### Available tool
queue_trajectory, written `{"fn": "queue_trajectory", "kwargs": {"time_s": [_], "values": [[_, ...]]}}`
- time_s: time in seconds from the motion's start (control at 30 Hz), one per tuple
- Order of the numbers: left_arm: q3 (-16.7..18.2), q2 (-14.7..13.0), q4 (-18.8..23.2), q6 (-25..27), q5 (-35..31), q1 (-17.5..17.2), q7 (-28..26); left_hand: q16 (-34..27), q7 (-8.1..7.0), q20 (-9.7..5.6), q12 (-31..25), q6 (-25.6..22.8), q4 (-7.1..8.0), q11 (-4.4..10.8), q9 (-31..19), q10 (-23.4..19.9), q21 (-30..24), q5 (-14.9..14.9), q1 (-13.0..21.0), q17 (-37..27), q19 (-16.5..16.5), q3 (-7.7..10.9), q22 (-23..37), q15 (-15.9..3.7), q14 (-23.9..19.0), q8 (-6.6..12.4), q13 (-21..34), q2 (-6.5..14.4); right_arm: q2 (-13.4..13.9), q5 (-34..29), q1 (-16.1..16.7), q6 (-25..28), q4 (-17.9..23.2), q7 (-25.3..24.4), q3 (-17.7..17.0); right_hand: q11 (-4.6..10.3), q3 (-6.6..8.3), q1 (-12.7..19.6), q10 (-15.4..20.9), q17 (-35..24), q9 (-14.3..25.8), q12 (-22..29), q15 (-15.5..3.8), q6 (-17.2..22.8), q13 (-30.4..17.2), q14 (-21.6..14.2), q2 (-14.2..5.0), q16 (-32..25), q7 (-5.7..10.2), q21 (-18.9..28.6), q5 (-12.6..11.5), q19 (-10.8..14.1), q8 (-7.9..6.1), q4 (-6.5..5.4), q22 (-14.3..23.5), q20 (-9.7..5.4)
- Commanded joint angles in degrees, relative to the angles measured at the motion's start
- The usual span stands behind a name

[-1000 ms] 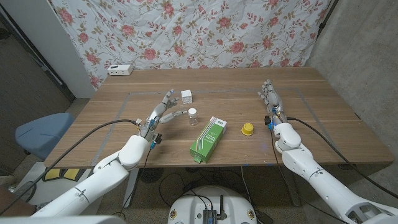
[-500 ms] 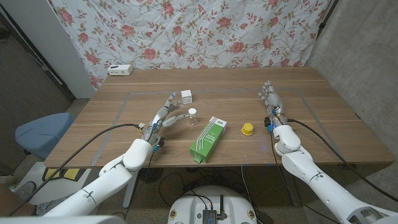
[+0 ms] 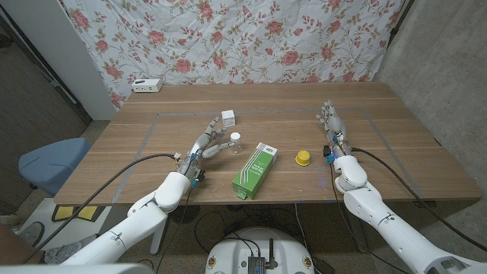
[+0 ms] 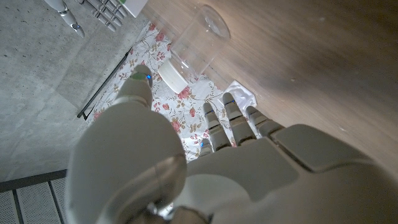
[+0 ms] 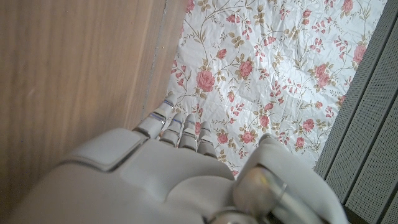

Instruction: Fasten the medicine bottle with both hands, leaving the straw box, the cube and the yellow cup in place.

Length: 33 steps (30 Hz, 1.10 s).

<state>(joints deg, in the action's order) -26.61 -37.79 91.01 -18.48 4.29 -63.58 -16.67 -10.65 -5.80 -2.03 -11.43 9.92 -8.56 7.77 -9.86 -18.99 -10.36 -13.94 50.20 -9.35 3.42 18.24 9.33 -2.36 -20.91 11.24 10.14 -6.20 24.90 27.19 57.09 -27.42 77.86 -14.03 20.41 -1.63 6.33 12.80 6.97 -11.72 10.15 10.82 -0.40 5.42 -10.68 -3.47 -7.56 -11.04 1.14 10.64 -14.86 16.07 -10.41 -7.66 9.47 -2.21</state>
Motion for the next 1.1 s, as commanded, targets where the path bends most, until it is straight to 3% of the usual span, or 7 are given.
{"fn": "queue_trajectory", "kwargs": {"time_s": [0.03,0.5,0.73,1.1], "values": [[-1.35,0.74,-2.43,-0.20,-0.26,1.63,1.12,0.11,1.05,-4.01,0.04,2.35,-0.52,0.04,-0.17,-0.97,-0.37,0.54,1.59,0.02,0.83,0.34,0.10,-7.79,-0.89,0.31,-0.05,0.40,0.03,-0.33,0.69,-0.52,0.42,-0.60,-0.42,-0.06,-0.02,-0.28,0.44,-0.08,0.08,0.36,0.33,0.03,-0.09,-0.08,-0.03,-0.40,0.41,0.15,-0.33,0.05,-0.41,0.13,0.17,-0.43],[-2.71,1.02,-4.48,-0.66,-0.79,4.08,2.72,0.11,1.62,-4.78,0.01,0.64,-0.87,0.46,-0.16,-2.33,-0.54,1.95,4.68,0.04,2.37,0.75,0.09,-8.70,-1.90,0.46,-0.07,1.08,-0.30,-0.55,0.89,-1.51,-0.06,-0.93,-0.77,0.03,0.00,-0.39,0.52,-0.03,0.08,0.37,0.35,0.10,-0.10,-0.05,-0.02,-0.40,0.64,0.14,-0.43,0.01,-0.41,0.17,0.17,-0.36],[-2.98,1.59,-5.10,-0.61,-0.94,4.55,2.22,-0.07,2.93,-6.17,-0.35,-1.30,-0.80,0.41,-0.16,-4.90,-0.72,2.92,6.71,0.04,4.32,0.60,0.08,-8.53,-4.01,0.58,-0.11,1.18,-0.43,-0.69,1.02,-1.83,-0.15,-1.24,-0.96,0.00,0.02,-0.45,0.53,0.00,0.08,0.36,0.42,0.10,-0.10,-0.05,-0.01,-0.41,0.65,0.16,-0.48,0.03,-0.40,0.19,0.17,-0.25],[-3.22,1.51,-4.90,-0.42,-0.64,4.43,2.31,-0.24,4.87,-6.94,-0.62,-4.29,-0.64,0.50,-0.17,-8.36,-0.74,3.60,9.03,0.00,6.45,0.26,0.09,-8.67,-7.14,0.76,-0.13,1.47,-0.73,-0.63,1.25,-2.17,-0.54,-1.42,-1.06,0.14,0.04,-0.54,0.49,0.03,0.09,0.33,0.42,0.10,-0.11,-0.01,0.01,-0.40,0.68,0.17,-0.56,0.03,-0.38,0.22,0.17,-0.23]]}}
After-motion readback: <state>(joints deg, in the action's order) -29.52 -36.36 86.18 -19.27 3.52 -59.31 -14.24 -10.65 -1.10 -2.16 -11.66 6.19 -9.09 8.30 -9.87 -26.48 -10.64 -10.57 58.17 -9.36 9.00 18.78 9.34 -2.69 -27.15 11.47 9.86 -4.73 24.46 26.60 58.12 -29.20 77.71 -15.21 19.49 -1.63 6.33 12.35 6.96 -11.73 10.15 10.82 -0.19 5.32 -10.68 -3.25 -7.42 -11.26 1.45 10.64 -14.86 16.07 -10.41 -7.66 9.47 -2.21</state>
